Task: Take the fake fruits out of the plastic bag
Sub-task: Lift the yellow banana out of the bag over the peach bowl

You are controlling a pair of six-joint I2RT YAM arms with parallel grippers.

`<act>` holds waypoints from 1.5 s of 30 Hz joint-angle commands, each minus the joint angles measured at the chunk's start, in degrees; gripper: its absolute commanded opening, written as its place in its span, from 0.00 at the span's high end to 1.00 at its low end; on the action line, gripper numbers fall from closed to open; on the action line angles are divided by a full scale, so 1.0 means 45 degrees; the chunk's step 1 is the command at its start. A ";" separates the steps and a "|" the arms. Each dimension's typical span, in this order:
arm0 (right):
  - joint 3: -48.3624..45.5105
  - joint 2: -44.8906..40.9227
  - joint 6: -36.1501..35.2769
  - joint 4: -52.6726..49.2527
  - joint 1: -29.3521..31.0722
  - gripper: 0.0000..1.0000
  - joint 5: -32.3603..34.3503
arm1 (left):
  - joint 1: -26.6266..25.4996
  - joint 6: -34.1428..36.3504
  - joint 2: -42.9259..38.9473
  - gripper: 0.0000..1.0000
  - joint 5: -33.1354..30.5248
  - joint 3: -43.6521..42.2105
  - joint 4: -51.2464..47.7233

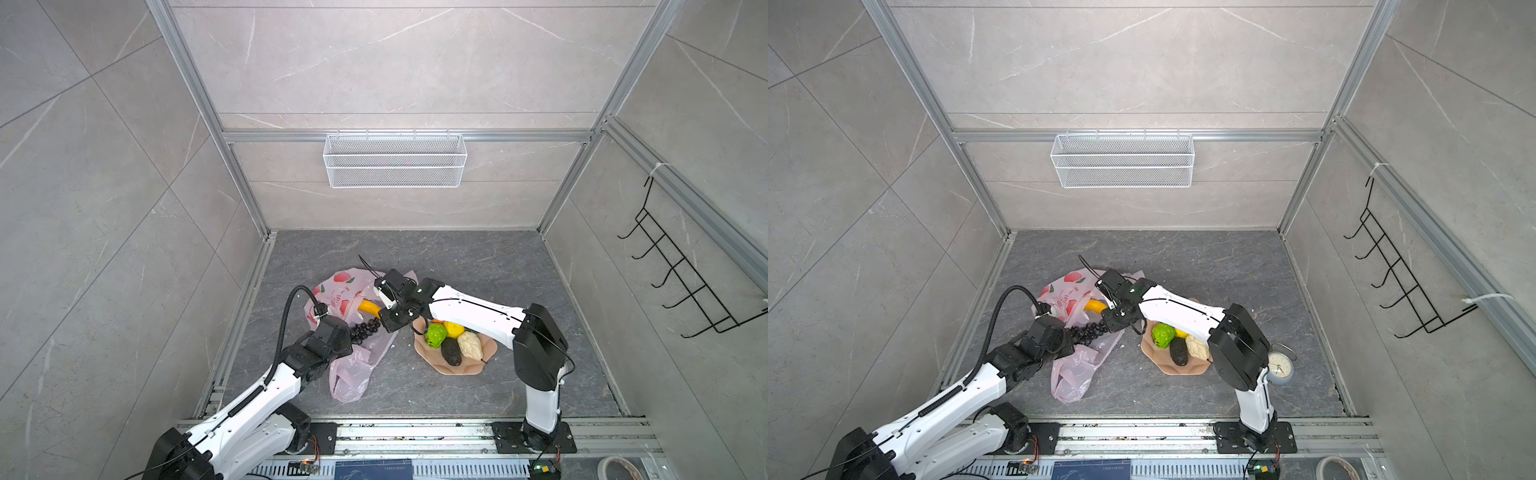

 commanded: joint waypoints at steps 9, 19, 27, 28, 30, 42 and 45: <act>-0.2132 -0.3188 0.0900 -0.1131 0.0409 0.76 0.1324 | 0.0128 -0.0041 0.0369 0.95 -0.0598 0.0912 -0.0024; -0.3438 -0.5334 0.1361 -0.2175 0.0420 0.76 0.1427 | 0.0149 0.0036 0.0771 0.95 -0.0618 0.1007 0.0120; -0.4302 -0.7197 0.1561 -0.3440 0.0349 0.79 0.2106 | 0.0167 0.0159 0.1156 0.95 -0.0522 0.1097 0.0218; -0.4396 -0.7422 0.1588 -0.3614 0.0308 0.79 0.2181 | 0.0168 0.0183 0.1168 0.95 -0.0521 0.1100 0.0233; -0.4584 -0.7822 0.1636 -0.3859 0.0233 0.79 0.2388 | 0.0177 0.0240 0.1160 0.94 -0.0455 0.1116 0.0230; -0.5750 -0.9694 0.2863 -0.5002 -0.0176 0.81 0.3547 | 0.0170 0.0392 0.1320 0.94 -0.0286 0.1232 0.0072; -0.5881 -1.0113 0.3359 -0.5324 -0.0191 0.82 0.4144 | 0.0168 0.0411 0.1599 0.94 -0.0159 0.1369 0.0134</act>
